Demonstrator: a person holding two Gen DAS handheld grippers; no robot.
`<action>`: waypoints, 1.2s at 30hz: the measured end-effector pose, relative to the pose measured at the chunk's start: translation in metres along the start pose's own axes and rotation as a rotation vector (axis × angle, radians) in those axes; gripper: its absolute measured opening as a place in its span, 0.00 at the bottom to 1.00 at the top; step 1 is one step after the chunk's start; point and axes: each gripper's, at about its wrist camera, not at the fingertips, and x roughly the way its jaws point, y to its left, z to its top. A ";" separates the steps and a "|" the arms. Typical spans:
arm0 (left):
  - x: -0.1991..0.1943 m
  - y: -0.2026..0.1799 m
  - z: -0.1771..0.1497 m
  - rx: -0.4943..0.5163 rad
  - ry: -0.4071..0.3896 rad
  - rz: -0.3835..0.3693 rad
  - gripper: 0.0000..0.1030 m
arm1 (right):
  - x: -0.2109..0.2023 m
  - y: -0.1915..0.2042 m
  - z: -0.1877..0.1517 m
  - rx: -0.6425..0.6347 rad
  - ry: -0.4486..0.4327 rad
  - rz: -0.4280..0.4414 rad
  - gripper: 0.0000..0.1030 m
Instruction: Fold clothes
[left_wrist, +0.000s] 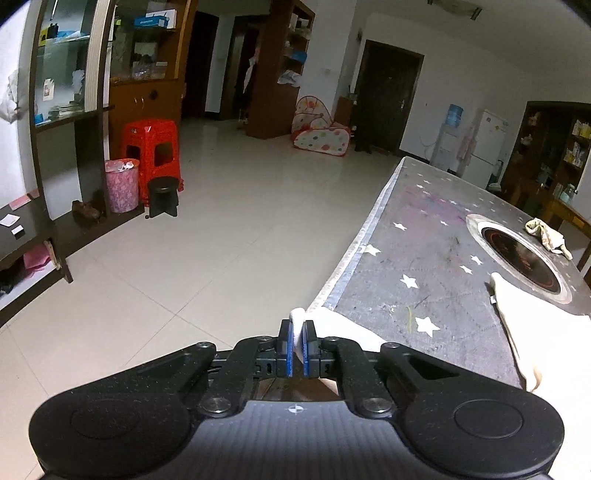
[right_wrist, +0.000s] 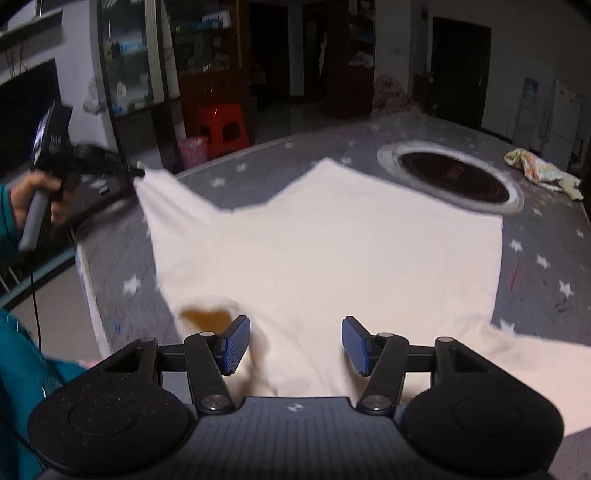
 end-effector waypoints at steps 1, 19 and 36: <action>0.000 0.000 0.000 0.002 -0.001 0.001 0.05 | 0.001 -0.001 0.003 0.005 -0.013 -0.006 0.54; 0.011 0.002 0.010 0.010 0.034 0.031 0.11 | 0.016 0.016 0.009 -0.038 0.041 0.089 0.50; 0.040 -0.128 0.030 0.213 0.076 -0.323 0.28 | 0.034 -0.113 0.052 0.196 -0.044 -0.210 0.49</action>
